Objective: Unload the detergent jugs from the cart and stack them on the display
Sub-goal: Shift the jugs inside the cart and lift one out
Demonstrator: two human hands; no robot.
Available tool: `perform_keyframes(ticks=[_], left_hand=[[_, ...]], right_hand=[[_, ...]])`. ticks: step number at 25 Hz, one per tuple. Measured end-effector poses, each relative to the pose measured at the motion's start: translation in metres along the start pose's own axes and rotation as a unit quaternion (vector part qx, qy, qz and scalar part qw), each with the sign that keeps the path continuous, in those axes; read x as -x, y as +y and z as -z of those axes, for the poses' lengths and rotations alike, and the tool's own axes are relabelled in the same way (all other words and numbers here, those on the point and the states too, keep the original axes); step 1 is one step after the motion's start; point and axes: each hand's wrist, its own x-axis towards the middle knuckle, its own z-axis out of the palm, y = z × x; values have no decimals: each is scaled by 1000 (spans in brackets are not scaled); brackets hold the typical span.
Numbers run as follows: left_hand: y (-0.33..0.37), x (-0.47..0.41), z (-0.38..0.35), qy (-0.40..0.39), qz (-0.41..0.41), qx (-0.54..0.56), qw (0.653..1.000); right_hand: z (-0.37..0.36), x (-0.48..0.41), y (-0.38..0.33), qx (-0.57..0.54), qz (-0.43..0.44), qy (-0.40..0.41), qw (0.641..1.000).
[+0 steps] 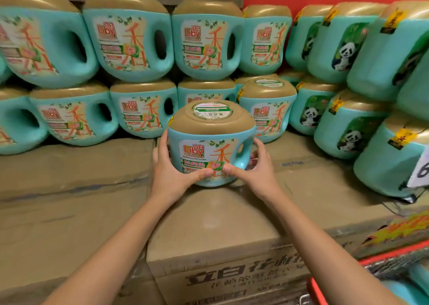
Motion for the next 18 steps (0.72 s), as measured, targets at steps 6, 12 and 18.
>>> perform_keyframes(ticks=[6, 12, 18], left_hand=[[-8, -39, -19, 45, 43, 69, 996], [-20, -62, -34, 80, 37, -1, 996], [-27, -68, -37, 78, 53, -14, 995]], right_hand=[[-31, -38, 18, -18, -18, 47, 999], [-43, -72, 22, 40, -13, 60, 997], [-46, -80, 29, 19, 2, 42, 999]])
